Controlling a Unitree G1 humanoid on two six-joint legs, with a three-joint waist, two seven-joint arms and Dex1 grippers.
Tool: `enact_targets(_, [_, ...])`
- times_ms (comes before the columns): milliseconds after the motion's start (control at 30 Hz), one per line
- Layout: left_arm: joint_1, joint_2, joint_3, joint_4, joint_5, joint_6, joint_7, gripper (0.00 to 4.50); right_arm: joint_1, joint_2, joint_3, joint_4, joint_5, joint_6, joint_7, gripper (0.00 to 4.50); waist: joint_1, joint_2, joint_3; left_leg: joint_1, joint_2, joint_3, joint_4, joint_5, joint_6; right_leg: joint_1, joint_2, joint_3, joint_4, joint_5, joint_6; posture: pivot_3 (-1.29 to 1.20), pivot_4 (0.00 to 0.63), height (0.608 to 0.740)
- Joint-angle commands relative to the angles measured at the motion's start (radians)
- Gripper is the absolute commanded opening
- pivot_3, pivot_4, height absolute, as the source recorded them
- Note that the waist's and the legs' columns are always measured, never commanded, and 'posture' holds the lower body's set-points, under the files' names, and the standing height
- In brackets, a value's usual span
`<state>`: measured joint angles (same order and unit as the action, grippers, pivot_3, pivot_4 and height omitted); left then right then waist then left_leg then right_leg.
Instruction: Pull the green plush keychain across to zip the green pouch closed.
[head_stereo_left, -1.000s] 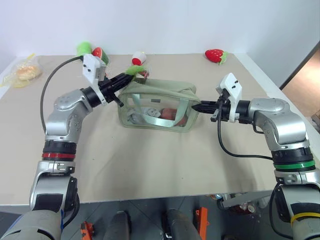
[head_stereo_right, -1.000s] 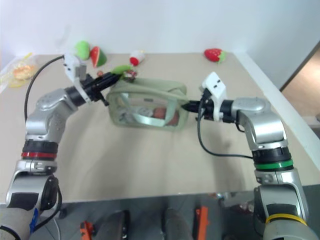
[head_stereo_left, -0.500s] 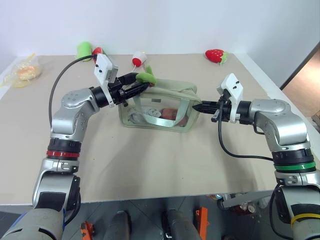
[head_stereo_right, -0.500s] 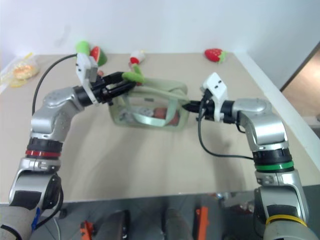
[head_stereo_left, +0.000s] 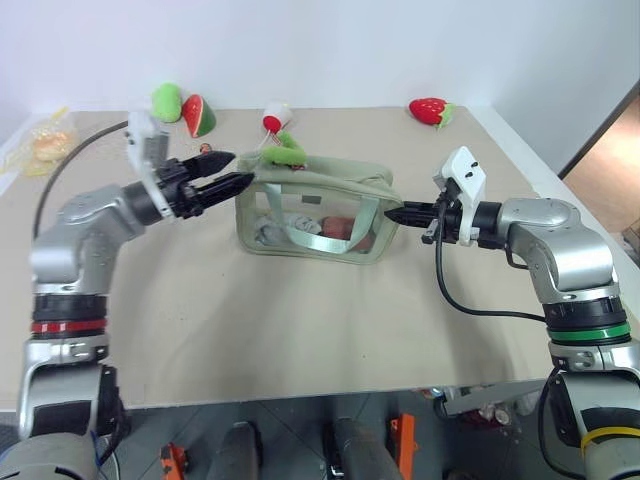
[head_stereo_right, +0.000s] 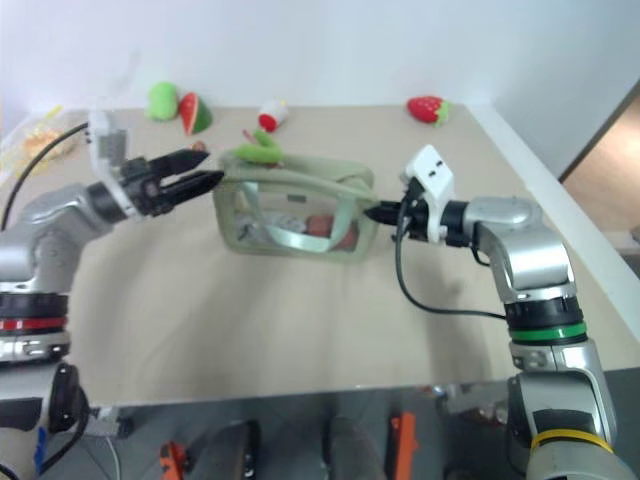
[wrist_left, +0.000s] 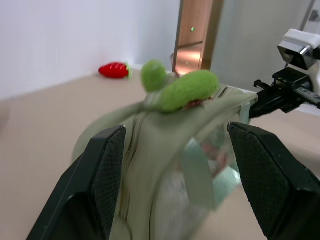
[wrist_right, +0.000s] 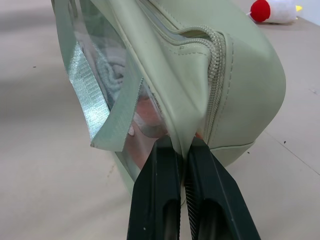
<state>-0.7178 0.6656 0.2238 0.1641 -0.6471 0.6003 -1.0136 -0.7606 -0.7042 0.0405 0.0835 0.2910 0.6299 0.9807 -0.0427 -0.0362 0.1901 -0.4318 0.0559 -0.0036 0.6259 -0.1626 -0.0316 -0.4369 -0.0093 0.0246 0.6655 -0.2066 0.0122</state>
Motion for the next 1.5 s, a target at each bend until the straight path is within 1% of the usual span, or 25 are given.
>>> enact_targets(33, [0.040, 0.057, 0.048, -0.023, -0.030, 0.039, -0.028, 3.36, -0.011, -0.006, -0.008, -0.002, 0.002, -0.001, 0.000, 0.00, 0.001, 0.000, 0.000, 0.000, 0.000, 0.000, 0.000, 0.000, 0.000, 0.000, 0.000, 0.000, 0.000, 0.000, 0.000, 0.00, 0.150, 0.740])
enact_targets(200, [0.092, 0.063, 0.041, -0.023, -0.024, 0.044, -0.015, 3.36, -0.018, 0.000, -0.002, 0.002, 0.000, -0.002, 0.000, 0.00, 0.004, 0.000, 0.000, 0.000, 0.000, 0.000, 0.001, 0.000, 0.000, 0.000, 0.000, 0.000, 0.000, -0.001, -0.002, 0.00, 0.150, 0.740])
enact_targets(333, [0.125, 0.038, -0.061, -0.011, 0.075, 0.000, 0.010, 3.36, -0.020, 0.004, 0.005, 0.000, -0.003, -0.007, 0.005, 0.00, 0.004, 0.000, 0.000, 0.000, 0.000, 0.000, 0.000, 0.000, 0.000, 0.000, 0.000, 0.000, 0.000, -0.001, -0.001, 0.00, 0.150, 0.740])
enact_targets(400, [0.127, 0.024, -0.087, 0.000, 0.104, -0.022, 0.011, 3.36, -0.019, 0.002, 0.008, -0.003, -0.006, -0.008, 0.007, 0.00, 0.004, 0.000, 0.000, 0.000, 0.000, 0.000, 0.000, 0.000, 0.000, 0.000, 0.000, 0.000, 0.000, -0.001, -0.001, 0.00, 0.150, 0.740])
enact_targets(567, [0.076, -0.030, -0.104, 0.054, 0.135, -0.061, 0.025, 3.36, -0.016, -0.001, 0.001, -0.010, -0.003, -0.004, 0.005, 0.00, 0.004, 0.000, 0.000, 0.000, 0.000, 0.000, 0.000, 0.000, 0.000, 0.000, 0.000, 0.000, 0.000, 0.000, -0.001, 0.00, 0.150, 0.740])
enact_targets(667, [0.020, -0.063, -0.120, 0.107, 0.170, -0.097, 0.044, 3.36, -0.008, 0.000, 0.001, -0.016, -0.003, -0.005, 0.003, 0.00, 0.004, 0.000, 0.000, 0.000, 0.000, 0.000, 0.000, 0.000, 0.000, 0.000, 0.000, 0.000, 0.000, 0.000, -0.001, 0.00, 0.150, 0.740])
enact_targets(733, [-0.024, -0.082, -0.113, 0.131, 0.169, -0.103, 0.050, 3.36, -0.005, 0.000, 0.000, -0.020, -0.003, -0.003, 0.000, 0.00, 0.004, 0.000, 0.000, 0.000, 0.000, 0.000, 0.001, 0.000, 0.000, 0.000, 0.000, 0.000, 0.000, 0.000, -0.001, 0.00, 0.150, 0.740])
enact_targets(867, [-0.062, -0.094, -0.086, 0.136, 0.141, -0.087, 0.045, 3.36, 0.000, -0.004, -0.004, -0.027, -0.002, 0.001, -0.005, 0.00, 0.003, 0.000, 0.000, -0.001, 0.000, 0.000, 0.001, 0.000, 0.000, 0.000, 0.000, 0.000, 0.000, 0.000, 0.000, 0.00, 0.150, 0.740])
enact_targets(1000, [-0.063, -0.099, -0.091, 0.134, 0.149, -0.087, 0.051, 3.36, 0.005, -0.008, -0.009, -0.029, -0.001, 0.002, -0.007, 0.00, 0.002, 0.000, 0.000, 0.000, 0.000, 0.000, -0.001, 0.000, 0.000, 0.000, 0.001, 0.000, 0.000, 0.000, 0.000, 0.00, 0.150, 0.740])
enact_targets(1067, [-0.064, -0.107, -0.091, 0.157, 0.161, -0.095, 0.064, 2.84, 0.005, -0.008, -0.009, -0.029, -0.001, 0.003, -0.008, 0.00, 0.002, 0.000, 0.000, 0.000, 0.000, 0.000, 0.000, 0.000, 0.000, 0.000, 0.001, 0.000, 0.000, 0.000, 0.000, 0.00, 0.150, 0.740])
enact_targets(1133, [-0.062, -0.112, -0.093, 0.170, 0.168, -0.106, 0.064, 2.17, 0.005, -0.007, -0.009, -0.029, -0.001, 0.003, -0.009, 0.00, 0.002, 0.000, 0.000, 0.000, 0.000, 0.000, 0.000, 0.000, 0.000, 0.000, 0.001, 0.001, 0.000, 0.000, 0.000, 0.00, 0.150, 0.740])
enact_targets(1333, [-0.040, -0.115, -0.084, 0.125, 0.132, -0.089, 0.021, 0.07, 0.001, -0.006, -0.007, -0.022, -0.003, 0.000, -0.010, 0.00, 0.003, 0.000, 0.000, 0.000, 0.000, 0.000, 0.001, 0.000, 0.000, 0.000, 0.001, 0.001, 0.000, 0.000, 0.000, 0.00, 0.150, 0.740])
enact_targets(1500, [-0.036, -0.115, -0.083, 0.120, 0.129, -0.058, 0.030, 0.02, 0.000, -0.007, -0.006, -0.020, -0.004, -0.001, -0.008, 0.00, 0.003, 0.000, 0.000, 0.000, 0.000, 0.000, 0.001, 0.000, 0.000, 0.000, 0.001, 0.001, 0.000, 0.000, 0.000, 0.00, 0.150, 0.740])
